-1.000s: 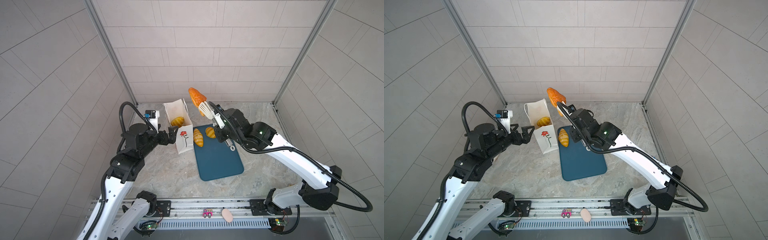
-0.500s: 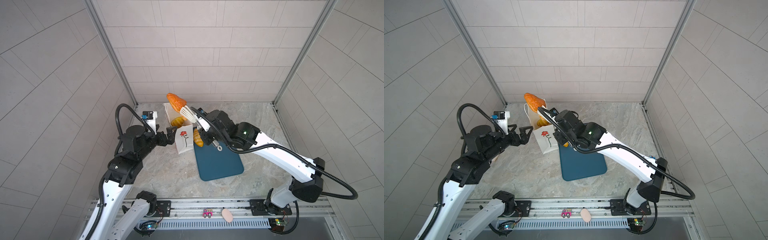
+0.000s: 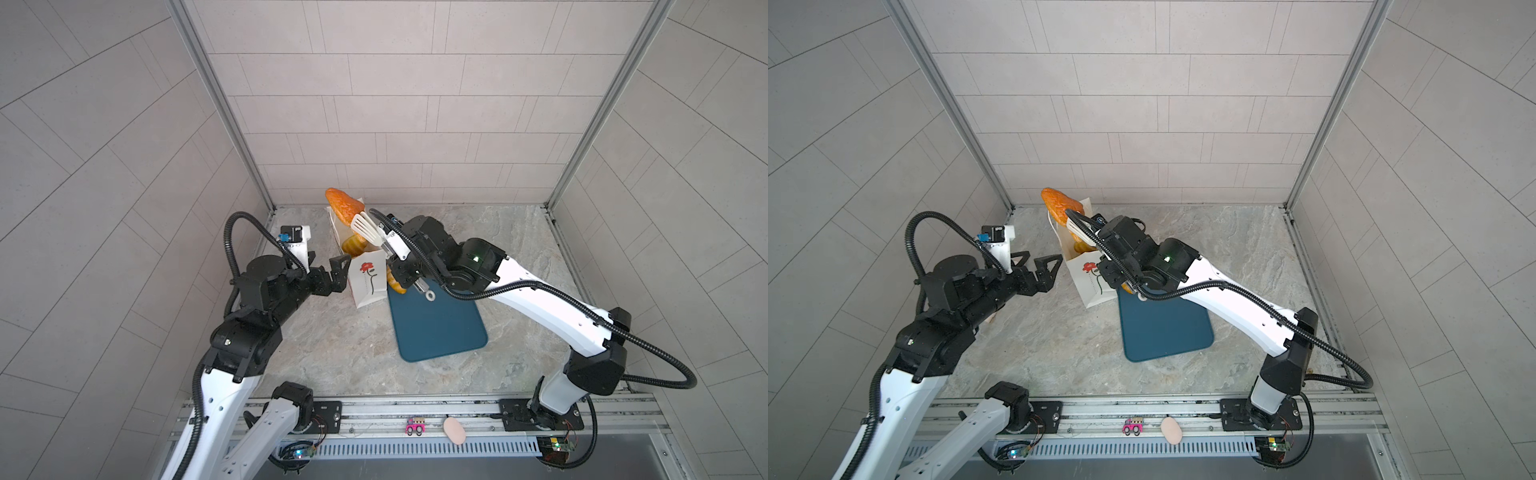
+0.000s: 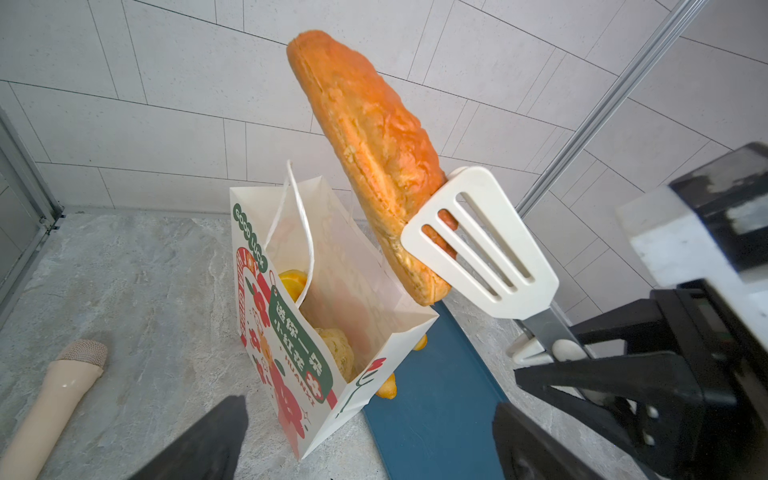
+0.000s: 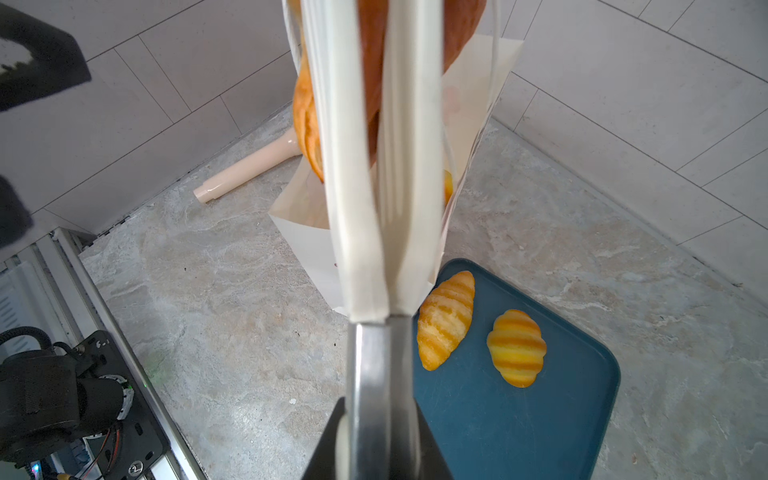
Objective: Place the fake bread into the paper bag
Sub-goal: 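Carry the orange pastry in the tongs over the paper bag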
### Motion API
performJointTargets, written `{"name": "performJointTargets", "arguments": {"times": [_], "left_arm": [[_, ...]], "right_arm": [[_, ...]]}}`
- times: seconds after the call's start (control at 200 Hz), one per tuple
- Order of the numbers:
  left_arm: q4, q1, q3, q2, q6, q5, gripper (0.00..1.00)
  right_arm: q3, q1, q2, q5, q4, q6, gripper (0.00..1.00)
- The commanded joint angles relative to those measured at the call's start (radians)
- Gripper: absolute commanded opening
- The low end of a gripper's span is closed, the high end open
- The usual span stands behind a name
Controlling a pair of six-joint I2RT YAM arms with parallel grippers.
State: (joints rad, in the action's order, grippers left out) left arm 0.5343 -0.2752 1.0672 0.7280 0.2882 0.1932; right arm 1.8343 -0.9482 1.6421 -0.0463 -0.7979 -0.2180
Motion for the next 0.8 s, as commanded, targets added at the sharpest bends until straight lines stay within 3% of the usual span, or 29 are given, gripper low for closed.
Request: {"name": "performJointTargets", "arguments": {"times": [0.0, 0.305, 0.796], "left_arm": [[-0.002, 0.007, -0.018, -0.007, -0.001, -0.006, 1.00], [-0.006, 0.007, -0.024, -0.013, 0.002, -0.005, 1.00], [0.002, 0.007, -0.026, -0.022, 0.001, -0.011, 1.00]], "right_arm": [[0.015, -0.001, -0.086, -0.064, 0.033, 0.023, 0.21], [0.013, -0.037, -0.111, -0.042, 0.088, 0.047, 0.21], [0.059, -0.027, 0.030, -0.027, 0.053, -0.007, 0.22]]}}
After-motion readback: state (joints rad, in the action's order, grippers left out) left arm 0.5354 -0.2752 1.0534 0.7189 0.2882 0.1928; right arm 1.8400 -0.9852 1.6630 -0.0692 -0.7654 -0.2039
